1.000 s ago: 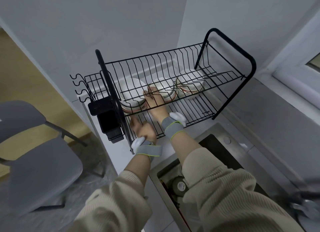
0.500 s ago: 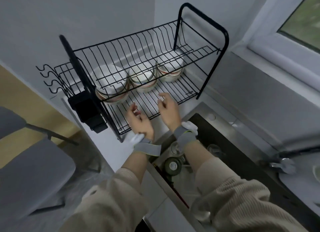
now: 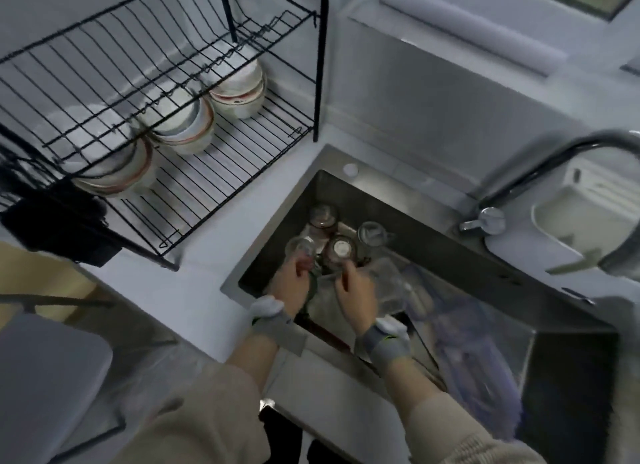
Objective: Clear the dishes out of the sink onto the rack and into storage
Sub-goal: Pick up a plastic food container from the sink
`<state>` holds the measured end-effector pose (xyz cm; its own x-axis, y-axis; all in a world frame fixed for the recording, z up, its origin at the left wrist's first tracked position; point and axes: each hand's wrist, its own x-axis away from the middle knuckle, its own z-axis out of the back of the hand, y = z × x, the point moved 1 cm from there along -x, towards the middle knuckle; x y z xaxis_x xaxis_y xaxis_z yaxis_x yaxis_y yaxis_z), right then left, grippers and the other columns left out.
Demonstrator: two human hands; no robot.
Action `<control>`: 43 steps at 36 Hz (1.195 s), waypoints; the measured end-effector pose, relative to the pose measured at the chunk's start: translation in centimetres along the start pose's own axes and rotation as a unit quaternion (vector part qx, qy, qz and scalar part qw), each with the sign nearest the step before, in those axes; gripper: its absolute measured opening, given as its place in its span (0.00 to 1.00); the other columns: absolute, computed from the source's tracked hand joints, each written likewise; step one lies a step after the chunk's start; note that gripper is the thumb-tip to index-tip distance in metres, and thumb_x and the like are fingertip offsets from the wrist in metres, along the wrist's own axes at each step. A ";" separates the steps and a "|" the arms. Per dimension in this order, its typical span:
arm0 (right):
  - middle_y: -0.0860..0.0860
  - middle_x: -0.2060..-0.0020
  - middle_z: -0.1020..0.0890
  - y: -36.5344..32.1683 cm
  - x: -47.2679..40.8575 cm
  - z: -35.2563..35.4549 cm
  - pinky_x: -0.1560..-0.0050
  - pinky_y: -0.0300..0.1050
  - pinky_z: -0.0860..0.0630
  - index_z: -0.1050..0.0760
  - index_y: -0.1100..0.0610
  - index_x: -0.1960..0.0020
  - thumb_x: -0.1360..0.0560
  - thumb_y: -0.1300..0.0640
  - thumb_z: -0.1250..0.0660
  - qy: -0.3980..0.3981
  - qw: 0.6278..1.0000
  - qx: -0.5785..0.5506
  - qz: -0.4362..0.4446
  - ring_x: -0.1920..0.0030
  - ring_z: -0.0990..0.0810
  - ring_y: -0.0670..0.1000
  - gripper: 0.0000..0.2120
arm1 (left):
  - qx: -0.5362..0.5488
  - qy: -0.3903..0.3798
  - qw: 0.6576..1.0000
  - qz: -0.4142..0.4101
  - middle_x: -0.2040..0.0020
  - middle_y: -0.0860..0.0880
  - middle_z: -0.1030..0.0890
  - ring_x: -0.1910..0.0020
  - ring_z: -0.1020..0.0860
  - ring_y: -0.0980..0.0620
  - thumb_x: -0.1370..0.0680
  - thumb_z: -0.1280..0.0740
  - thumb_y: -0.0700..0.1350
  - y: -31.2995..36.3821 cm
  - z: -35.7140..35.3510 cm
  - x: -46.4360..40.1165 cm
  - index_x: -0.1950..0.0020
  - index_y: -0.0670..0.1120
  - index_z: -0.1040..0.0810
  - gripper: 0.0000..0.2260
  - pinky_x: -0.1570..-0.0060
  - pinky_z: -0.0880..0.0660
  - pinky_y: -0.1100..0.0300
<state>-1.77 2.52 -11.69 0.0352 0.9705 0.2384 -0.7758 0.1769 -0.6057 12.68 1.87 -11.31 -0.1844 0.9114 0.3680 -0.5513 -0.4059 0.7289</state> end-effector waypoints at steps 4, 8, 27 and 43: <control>0.62 0.52 0.20 3.5 3.1 -0.1 0.50 0.51 0.29 0.25 0.63 0.48 0.25 0.64 0.37 0.021 1.000 0.007 -0.003 0.50 0.23 0.61 0.08 | -0.085 -0.399 0.907 -0.106 0.49 0.33 0.19 0.50 0.18 0.46 0.29 0.30 0.27 1.1 -2.6 0.4 0.49 0.33 0.19 0.09 0.52 0.24 0.59; 0.63 0.47 0.24 6.1 4.6 0.5 0.44 0.53 0.31 0.25 0.64 0.44 0.30 0.64 0.34 0.066 0.992 0.024 -0.104 0.45 0.27 0.63 0.15 | -0.290 -0.225 0.927 -0.076 0.43 0.43 0.20 0.47 0.21 0.44 0.19 0.42 0.45 -0.5 -2.9 1.3 0.41 0.46 0.23 0.11 0.50 0.26 0.56; 0.55 0.40 0.22 11.1 0.9 2.8 0.35 0.57 0.31 0.29 0.57 0.33 0.32 0.52 0.23 0.061 0.945 -0.208 -0.244 0.38 0.25 0.56 0.30 | -0.301 -0.158 0.933 -0.118 0.48 0.50 0.19 0.52 0.20 0.47 0.22 0.41 0.56 -0.6 -2.7 2.3 0.43 0.56 0.27 0.10 0.55 0.26 0.57; 0.51 0.59 0.26 7.0 4.3 1.9 0.56 0.39 0.36 0.31 0.59 0.54 0.24 0.66 0.36 0.157 0.948 -0.250 -0.124 0.57 0.28 0.49 0.04 | -0.268 -0.148 0.947 -0.099 0.25 0.47 0.36 0.28 0.34 0.46 0.24 0.38 0.65 0.9 -2.3 3.1 0.23 0.50 0.44 0.35 0.38 0.30 0.47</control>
<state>-8.26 7.59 -13.47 0.4230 0.8765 0.2299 -0.3275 0.3845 -0.8631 9.78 4.51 -10.85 0.1579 0.8752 0.4574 -0.8997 -0.0633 0.4318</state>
